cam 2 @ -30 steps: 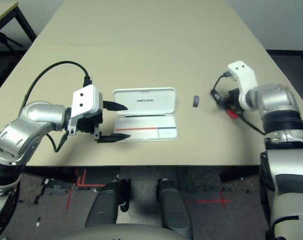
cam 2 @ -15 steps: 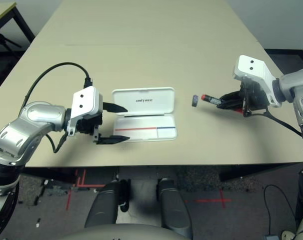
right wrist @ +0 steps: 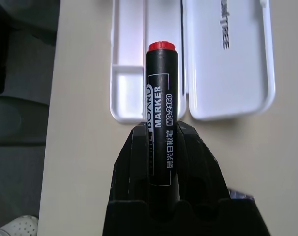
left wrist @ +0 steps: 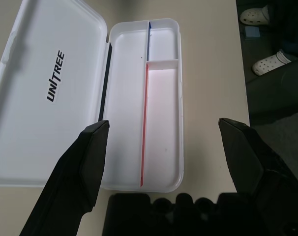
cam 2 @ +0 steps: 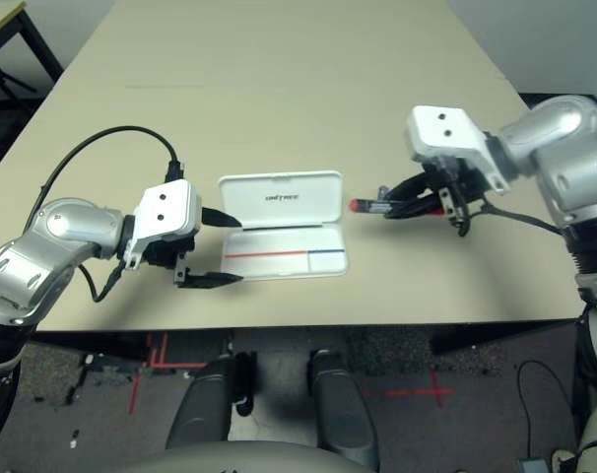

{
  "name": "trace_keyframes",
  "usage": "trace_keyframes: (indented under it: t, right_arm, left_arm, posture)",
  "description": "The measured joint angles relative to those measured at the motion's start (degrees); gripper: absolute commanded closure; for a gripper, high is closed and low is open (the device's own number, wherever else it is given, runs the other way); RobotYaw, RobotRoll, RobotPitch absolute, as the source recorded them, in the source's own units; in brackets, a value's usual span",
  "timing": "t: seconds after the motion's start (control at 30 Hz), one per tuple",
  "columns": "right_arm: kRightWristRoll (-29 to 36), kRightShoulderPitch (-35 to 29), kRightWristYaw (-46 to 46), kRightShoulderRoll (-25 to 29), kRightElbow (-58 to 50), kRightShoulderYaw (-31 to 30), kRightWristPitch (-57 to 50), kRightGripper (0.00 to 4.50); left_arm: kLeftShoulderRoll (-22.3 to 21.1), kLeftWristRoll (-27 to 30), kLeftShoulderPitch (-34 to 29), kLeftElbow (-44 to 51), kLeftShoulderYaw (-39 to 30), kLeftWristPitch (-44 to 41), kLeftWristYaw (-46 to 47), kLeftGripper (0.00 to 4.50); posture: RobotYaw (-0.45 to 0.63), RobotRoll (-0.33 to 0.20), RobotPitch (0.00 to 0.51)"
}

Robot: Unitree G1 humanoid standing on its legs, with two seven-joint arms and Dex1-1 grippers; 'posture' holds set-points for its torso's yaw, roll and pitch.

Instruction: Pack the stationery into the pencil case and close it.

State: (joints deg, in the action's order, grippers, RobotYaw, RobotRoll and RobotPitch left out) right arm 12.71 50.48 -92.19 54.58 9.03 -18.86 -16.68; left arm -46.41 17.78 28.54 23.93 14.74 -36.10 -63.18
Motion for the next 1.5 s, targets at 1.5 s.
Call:
trace_keyframes:
  t: [1.5]
  right_arm:
    - [-15.2,-2.8,16.0,-24.3,0.5,-8.0,-1.6,3.22]
  left_arm:
    - [-0.9,-0.1,-0.9,2.3,0.0,-1.6,2.5,0.0]
  posture:
    - [0.12,0.0,0.166]
